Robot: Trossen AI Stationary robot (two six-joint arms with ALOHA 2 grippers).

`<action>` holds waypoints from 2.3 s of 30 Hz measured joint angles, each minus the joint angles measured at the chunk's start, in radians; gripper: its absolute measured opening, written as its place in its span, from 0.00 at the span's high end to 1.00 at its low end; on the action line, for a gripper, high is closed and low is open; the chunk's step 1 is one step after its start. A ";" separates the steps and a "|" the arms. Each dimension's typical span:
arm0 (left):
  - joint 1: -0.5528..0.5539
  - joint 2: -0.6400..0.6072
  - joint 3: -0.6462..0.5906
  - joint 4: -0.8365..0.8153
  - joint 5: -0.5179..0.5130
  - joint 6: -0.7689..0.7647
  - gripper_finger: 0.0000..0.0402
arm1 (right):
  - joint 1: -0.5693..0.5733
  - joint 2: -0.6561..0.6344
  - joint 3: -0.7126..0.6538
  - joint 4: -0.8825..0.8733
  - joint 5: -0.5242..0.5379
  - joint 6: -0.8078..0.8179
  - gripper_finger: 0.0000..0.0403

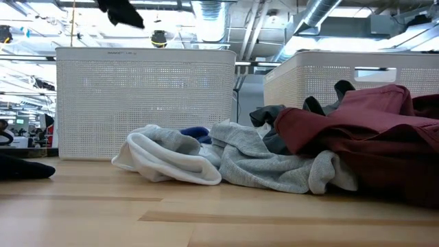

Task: Sort clothes
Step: Put the black garment into the left white laundry organizer

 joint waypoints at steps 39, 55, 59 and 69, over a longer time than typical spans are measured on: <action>-0.594 -0.178 -0.223 0.197 0.062 -0.228 0.56 | -0.079 0.389 0.060 0.648 -0.381 -0.128 0.46; -0.662 -0.053 -0.237 0.308 0.031 -0.210 0.56 | -0.158 0.525 0.061 0.895 -0.451 -0.085 0.46; -0.662 -0.027 -0.237 0.325 0.030 -0.210 0.56 | -0.173 0.561 0.075 0.916 -0.455 -0.053 0.46; -0.739 0.035 -0.237 0.278 0.029 -0.280 0.56 | -0.175 0.612 0.139 0.795 -0.500 -0.034 0.46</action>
